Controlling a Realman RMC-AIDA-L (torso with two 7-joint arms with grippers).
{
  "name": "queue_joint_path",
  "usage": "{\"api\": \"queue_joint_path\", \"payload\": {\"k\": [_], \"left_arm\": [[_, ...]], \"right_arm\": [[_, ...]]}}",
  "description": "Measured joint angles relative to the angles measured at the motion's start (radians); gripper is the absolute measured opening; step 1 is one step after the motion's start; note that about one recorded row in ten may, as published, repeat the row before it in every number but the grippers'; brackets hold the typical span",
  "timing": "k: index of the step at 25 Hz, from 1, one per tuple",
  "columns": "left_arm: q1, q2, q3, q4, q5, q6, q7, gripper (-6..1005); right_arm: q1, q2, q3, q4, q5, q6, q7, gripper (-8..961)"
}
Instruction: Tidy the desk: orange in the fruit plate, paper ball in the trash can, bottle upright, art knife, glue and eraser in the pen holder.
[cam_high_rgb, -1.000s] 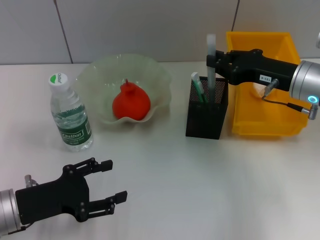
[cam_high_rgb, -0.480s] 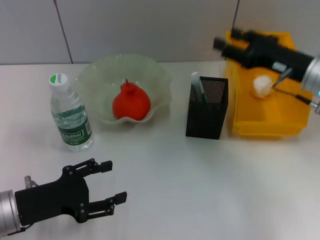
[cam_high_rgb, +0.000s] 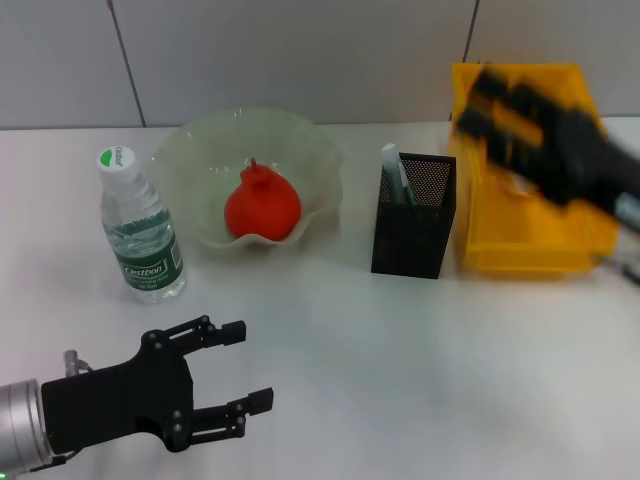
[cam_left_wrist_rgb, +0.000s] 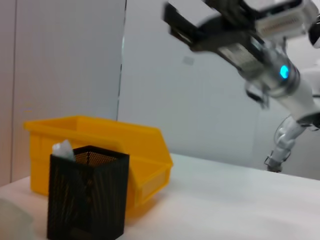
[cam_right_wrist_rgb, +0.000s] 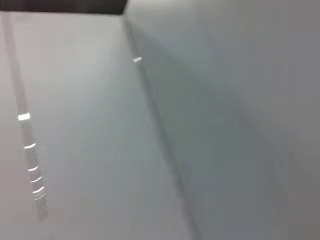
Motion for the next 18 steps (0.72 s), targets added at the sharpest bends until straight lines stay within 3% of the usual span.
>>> {"api": "queue_joint_path", "payload": {"k": [5, 10, 18], "left_arm": [[-0.007, 0.0, 0.028, -0.001, 0.015, 0.006, -0.011, 813], [-0.006, 0.0, 0.055, -0.002, 0.019, 0.007, -0.018, 813], [-0.004, 0.001, 0.063, -0.001, 0.02, -0.003, -0.081, 813]], "right_arm": [[-0.03, -0.001, 0.0, 0.028, -0.197, -0.047, -0.046, 679], [-0.025, -0.001, 0.0, 0.034, -0.464, 0.015, -0.126, 679], [-0.002, -0.007, 0.005, 0.029, -0.613, 0.051, -0.121, 680]]}}
